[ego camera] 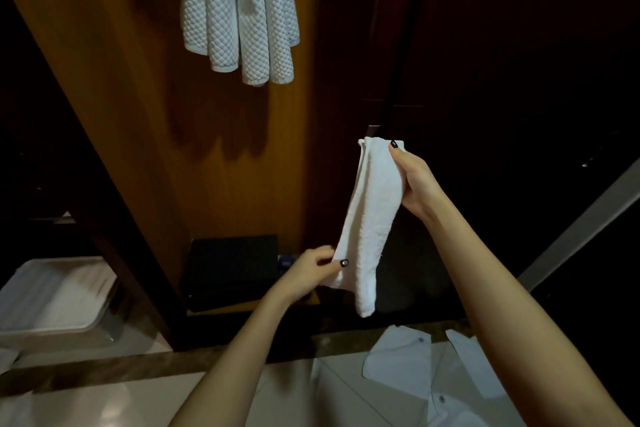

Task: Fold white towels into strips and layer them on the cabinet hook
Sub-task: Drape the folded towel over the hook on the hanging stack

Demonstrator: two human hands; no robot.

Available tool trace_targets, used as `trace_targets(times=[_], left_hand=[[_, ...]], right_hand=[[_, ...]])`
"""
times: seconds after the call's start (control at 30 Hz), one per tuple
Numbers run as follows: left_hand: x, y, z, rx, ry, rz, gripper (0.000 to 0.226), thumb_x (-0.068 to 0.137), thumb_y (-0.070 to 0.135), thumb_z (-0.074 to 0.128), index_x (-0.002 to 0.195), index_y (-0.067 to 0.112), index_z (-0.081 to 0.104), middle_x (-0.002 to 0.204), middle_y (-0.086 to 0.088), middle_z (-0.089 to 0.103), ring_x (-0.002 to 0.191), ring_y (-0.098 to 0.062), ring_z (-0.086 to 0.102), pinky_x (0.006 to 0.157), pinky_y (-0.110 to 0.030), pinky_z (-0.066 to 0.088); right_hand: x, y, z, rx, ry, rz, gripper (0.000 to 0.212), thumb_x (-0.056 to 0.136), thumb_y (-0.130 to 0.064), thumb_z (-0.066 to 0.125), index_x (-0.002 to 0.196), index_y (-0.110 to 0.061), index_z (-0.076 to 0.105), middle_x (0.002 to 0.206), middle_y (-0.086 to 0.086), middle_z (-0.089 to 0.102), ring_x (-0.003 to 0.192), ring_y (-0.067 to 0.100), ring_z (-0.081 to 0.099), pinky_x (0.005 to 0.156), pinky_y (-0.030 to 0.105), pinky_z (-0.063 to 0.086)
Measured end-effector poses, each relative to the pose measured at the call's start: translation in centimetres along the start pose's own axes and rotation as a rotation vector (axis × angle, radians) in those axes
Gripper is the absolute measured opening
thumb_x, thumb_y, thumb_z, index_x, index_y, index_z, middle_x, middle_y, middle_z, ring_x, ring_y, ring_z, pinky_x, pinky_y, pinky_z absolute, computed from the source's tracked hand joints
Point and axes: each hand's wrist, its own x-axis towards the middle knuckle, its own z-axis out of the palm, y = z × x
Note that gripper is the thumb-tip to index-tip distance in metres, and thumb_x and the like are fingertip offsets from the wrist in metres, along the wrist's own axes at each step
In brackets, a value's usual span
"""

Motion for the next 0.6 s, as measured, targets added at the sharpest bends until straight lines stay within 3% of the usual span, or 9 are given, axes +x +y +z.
trace_targets(times=[0.1,0.17,0.23,0.3,0.4,0.6], left_hand=[[0.2,-1.0,0.7,0.081,0.041,0.027,0.037,0.098,0.017,0.055,0.070,-0.006,0.059,0.082,-0.010,0.048,0.074,-0.020,0.049,0.071,-0.030,0.037],[0.0,-1.2,0.6,0.068,0.052,0.025,0.044,0.100,0.018,0.053,0.069,-0.013,0.055,0.084,-0.012,0.042,0.075,-0.019,0.044,0.071,-0.026,0.035],[-0.2,-1.3,0.2,0.027,0.053,0.011,0.042,0.099,0.018,0.053,0.076,-0.016,0.061,0.091,-0.009,0.049,0.081,-0.016,0.049,0.073,-0.019,0.038],[-0.4,-1.2,-0.2,-0.013,0.091,0.000,0.032,0.096,0.014,0.059,0.078,-0.010,0.069,0.095,-0.003,0.056,0.085,-0.013,0.055,0.077,-0.017,0.042],[-0.6,-0.9,-1.1,-0.058,0.193,0.025,0.023,0.085,0.005,0.071,0.066,0.017,0.075,0.084,0.003,0.060,0.076,-0.002,0.059,0.070,-0.014,0.044],[-1.3,-0.3,-1.8,0.215,0.258,0.125,0.025,0.081,0.007,0.075,0.067,0.025,0.065,0.081,0.008,0.060,0.071,0.005,0.053,0.067,-0.011,0.040]], right_hand=[[0.0,0.0,-0.3,-0.038,-0.026,-0.033,0.026,0.098,-0.033,0.055,0.111,-0.014,0.066,0.100,-0.001,0.073,0.091,0.012,0.070,0.073,0.026,0.056],[0.0,0.2,-0.6,-0.048,-0.026,-0.042,0.024,0.097,-0.033,0.056,0.109,-0.015,0.067,0.098,-0.002,0.073,0.089,0.012,0.070,0.073,0.026,0.056],[0.0,0.3,-1.0,-0.042,-0.021,-0.044,0.026,0.097,-0.034,0.056,0.110,-0.014,0.066,0.100,-0.001,0.073,0.092,0.013,0.070,0.075,0.027,0.057],[0.0,0.3,-1.3,-0.013,-0.018,-0.035,0.031,0.096,-0.035,0.057,0.115,-0.012,0.066,0.105,0.002,0.073,0.097,0.016,0.069,0.078,0.029,0.056],[-0.2,0.4,-1.4,0.054,-0.014,0.000,0.041,0.097,-0.037,0.055,0.124,-0.008,0.064,0.109,0.006,0.072,0.101,0.019,0.069,0.081,0.031,0.056],[-0.2,0.7,-1.2,0.098,0.018,0.041,0.039,0.098,-0.036,0.054,0.124,-0.009,0.065,0.108,0.004,0.070,0.100,0.018,0.067,0.094,0.038,0.052]])
